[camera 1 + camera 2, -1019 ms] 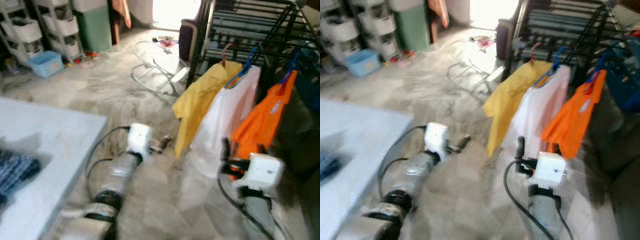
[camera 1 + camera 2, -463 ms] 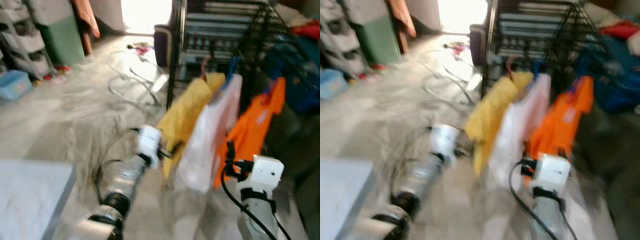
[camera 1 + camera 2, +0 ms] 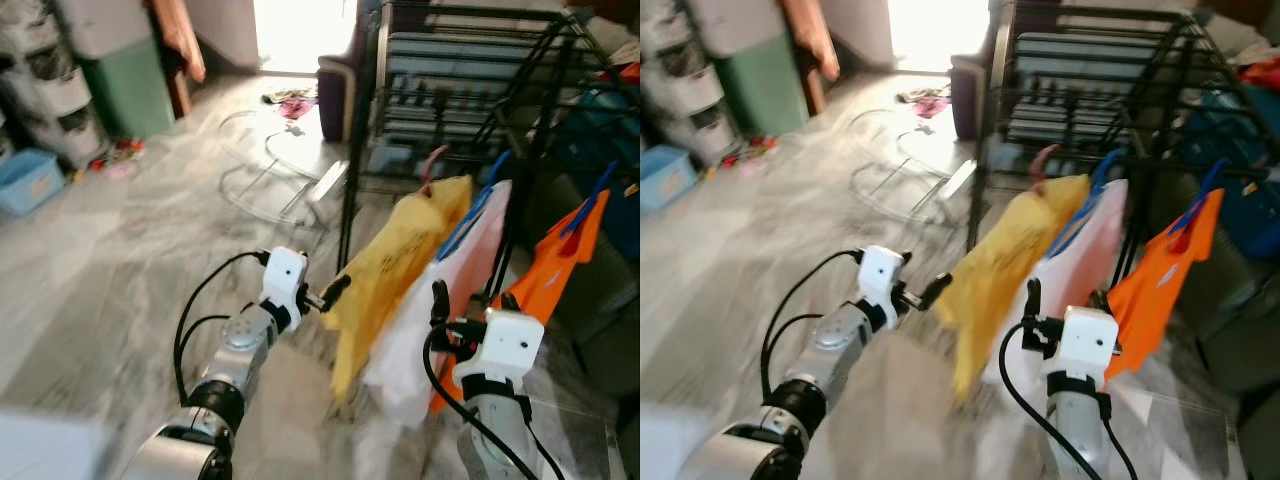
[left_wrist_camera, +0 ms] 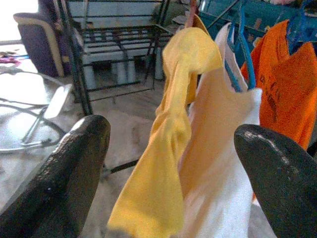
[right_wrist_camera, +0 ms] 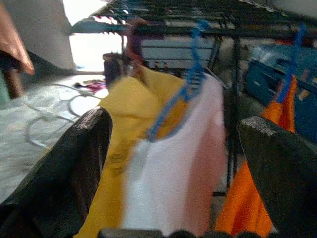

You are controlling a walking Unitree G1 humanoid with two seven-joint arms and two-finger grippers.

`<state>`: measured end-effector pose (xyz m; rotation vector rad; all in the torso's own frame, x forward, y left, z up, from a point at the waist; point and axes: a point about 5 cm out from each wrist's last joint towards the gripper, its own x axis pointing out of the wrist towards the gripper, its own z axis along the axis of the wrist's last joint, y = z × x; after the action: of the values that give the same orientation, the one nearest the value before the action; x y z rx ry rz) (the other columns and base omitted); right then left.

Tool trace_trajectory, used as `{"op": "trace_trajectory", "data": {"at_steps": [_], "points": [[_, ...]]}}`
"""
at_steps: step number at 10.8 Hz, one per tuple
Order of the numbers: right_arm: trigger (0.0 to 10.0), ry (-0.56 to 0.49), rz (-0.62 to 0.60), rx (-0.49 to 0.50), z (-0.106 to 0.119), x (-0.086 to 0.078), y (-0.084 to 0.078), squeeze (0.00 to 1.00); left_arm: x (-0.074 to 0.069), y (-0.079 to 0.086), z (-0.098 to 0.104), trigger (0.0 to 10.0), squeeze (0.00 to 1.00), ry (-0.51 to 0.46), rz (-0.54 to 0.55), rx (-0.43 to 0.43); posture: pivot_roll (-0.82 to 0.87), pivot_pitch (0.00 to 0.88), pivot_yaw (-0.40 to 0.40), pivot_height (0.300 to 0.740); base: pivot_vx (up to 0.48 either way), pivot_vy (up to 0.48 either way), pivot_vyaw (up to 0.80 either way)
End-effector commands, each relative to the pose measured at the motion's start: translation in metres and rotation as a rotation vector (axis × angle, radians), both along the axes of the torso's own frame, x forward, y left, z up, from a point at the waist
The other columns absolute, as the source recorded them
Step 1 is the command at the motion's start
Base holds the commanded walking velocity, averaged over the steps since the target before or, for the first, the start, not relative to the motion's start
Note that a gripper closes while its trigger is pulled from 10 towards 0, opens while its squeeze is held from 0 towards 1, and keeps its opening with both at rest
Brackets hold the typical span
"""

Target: Hang hanger

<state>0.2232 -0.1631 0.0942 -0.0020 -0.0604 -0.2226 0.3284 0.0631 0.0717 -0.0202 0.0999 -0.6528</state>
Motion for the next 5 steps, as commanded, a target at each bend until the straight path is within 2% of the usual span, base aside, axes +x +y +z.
{"op": "trace_trajectory", "data": {"at_steps": [1,5], "points": [[10.0,-0.006,-0.005,0.020,0.0002,-0.0003,0.0041,0.00,0.0038,0.0046,0.0037,10.0,0.00,-0.010,0.001,0.020,-0.09,0.000,0.011,0.740,0.424,0.000,0.00],[10.0,0.004,-0.004,0.020,-0.0027,0.0003,0.0060,0.00,0.0041,0.0043,0.0021,10.0,0.00,0.002,-0.002,0.045,-0.09,0.000,0.009,0.740,0.361,0.314,0.00]]}}
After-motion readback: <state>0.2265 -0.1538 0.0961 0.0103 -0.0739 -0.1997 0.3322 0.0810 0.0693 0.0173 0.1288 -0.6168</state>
